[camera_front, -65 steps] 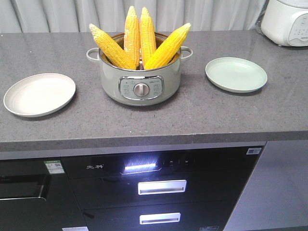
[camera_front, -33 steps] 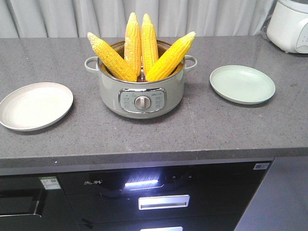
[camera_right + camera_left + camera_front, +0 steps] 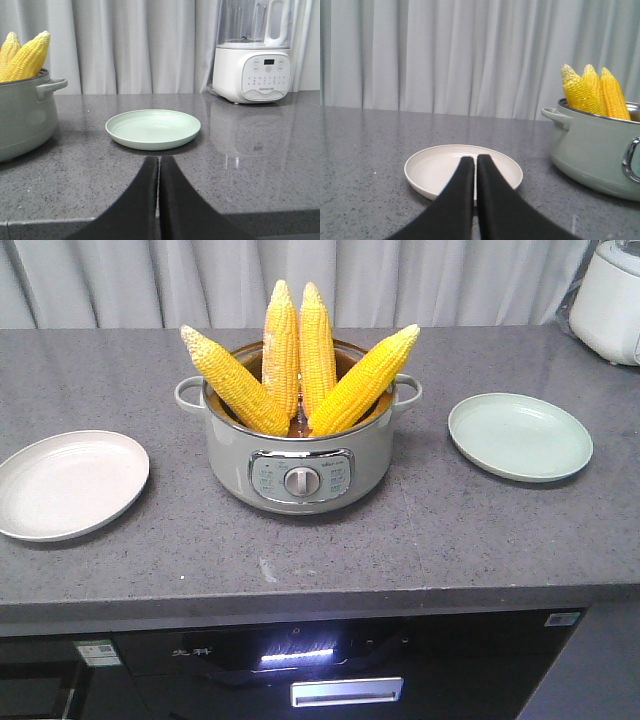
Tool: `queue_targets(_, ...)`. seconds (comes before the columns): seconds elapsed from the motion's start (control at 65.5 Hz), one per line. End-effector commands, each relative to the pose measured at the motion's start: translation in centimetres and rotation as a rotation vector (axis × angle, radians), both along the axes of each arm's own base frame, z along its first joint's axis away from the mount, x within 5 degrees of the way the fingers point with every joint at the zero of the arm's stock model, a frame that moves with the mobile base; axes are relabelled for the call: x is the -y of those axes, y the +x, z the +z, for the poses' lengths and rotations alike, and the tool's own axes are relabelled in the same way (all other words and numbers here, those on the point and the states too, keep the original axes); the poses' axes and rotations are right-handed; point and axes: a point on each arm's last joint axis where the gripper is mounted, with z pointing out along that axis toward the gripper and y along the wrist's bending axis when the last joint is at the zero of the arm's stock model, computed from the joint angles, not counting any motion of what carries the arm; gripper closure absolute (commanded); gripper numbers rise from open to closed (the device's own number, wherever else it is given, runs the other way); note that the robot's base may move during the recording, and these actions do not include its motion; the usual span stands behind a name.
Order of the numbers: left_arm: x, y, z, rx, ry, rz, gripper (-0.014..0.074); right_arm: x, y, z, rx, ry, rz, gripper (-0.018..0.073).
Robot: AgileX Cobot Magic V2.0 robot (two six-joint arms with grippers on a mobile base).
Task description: Distribute corn equally
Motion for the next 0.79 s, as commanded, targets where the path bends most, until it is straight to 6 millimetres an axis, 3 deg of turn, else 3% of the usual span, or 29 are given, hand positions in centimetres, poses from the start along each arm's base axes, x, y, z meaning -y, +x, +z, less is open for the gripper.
queue_targets(0.0,0.03,-0.36,1.33,0.109,-0.009,-0.005,0.0603,0.1,-0.08,0.43,0.072,-0.016,-0.015,0.0562)
queue_targets(0.779,0.03,-0.36,1.33,0.109,-0.009,-0.005,0.0603,0.1,-0.07,0.42,0.071,-0.016,-0.015,0.0562)
